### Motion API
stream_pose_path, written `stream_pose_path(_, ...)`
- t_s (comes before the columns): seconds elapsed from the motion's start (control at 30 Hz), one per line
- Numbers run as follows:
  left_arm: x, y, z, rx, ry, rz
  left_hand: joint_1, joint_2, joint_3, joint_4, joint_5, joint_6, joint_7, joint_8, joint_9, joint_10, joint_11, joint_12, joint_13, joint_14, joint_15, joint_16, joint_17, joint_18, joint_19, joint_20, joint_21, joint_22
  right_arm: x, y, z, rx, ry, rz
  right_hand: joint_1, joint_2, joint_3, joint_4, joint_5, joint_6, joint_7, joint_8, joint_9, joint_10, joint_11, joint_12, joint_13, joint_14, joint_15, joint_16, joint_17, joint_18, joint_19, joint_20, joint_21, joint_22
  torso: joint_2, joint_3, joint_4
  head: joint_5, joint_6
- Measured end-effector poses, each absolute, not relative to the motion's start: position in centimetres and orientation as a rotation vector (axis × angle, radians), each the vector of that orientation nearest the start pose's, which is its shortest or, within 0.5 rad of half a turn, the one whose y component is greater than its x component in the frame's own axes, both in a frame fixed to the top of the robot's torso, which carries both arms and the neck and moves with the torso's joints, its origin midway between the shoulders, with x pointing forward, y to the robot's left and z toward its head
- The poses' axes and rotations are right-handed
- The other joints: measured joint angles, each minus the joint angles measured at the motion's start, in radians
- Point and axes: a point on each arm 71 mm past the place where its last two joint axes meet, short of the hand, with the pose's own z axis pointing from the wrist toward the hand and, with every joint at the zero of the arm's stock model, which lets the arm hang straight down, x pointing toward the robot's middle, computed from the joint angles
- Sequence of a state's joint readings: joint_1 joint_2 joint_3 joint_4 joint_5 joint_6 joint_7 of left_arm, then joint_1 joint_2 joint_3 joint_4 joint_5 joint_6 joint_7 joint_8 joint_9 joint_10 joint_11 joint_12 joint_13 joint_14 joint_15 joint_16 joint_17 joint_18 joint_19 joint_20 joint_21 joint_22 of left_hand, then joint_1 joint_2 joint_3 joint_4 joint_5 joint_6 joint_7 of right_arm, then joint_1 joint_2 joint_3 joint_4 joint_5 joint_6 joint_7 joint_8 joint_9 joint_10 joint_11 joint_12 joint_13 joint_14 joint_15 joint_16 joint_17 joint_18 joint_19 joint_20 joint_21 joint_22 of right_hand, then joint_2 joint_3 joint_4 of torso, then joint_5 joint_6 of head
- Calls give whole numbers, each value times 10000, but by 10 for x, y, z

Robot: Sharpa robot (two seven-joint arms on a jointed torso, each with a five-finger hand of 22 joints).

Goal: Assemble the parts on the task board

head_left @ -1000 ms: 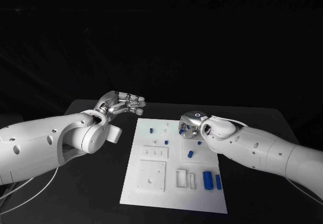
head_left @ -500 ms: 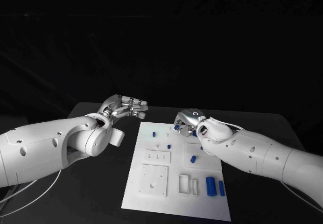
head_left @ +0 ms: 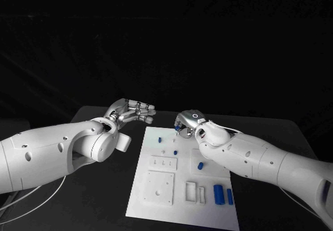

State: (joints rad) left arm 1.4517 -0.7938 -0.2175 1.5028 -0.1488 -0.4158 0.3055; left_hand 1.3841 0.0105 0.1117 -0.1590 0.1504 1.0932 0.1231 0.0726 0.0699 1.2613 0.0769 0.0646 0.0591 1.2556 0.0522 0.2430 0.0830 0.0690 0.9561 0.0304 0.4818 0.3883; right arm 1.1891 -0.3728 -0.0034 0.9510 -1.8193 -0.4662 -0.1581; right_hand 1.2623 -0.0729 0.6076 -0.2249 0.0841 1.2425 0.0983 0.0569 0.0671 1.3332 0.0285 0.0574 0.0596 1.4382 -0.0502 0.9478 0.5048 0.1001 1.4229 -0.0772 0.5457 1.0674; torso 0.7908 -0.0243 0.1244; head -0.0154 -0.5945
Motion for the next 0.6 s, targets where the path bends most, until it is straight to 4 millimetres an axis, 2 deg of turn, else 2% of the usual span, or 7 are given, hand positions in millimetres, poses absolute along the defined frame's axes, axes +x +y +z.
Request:
stream_pose_path(0.27, 514, 194, -117, -8089, 14718, -13646, 0, 0, 0, 0, 0, 0, 0, 0, 0, 0, 0, 0, 0, 0, 0, 0, 0, 0, 0, 0, 0, 0, 571, -111, -195, -3406, 13903, 3508, -40, -40, 28, -28, -29, 0, -1, 40, 0, 0, 0, 0, 11, 1, 0, 0, 0, -9, 68, 3, -177, 224, 62, -31, 58, -22, 1)
stream_pose_path(0.6, 513, 192, -112, -7984, 14688, -13702, 0, 0, 0, 0, 0, 0, 0, 0, 0, 0, 0, 0, 0, 0, 0, 0, 0, 0, 0, 0, 0, 1, 572, -112, -198, -3483, 14047, 3232, -106, -106, 28, -28, -7, 1, -3, 40, 0, -1, 0, -1, 11, 1, 1, 0, 0, -12, 69, 2, -254, 336, 106, -34, 64, 38, -34)
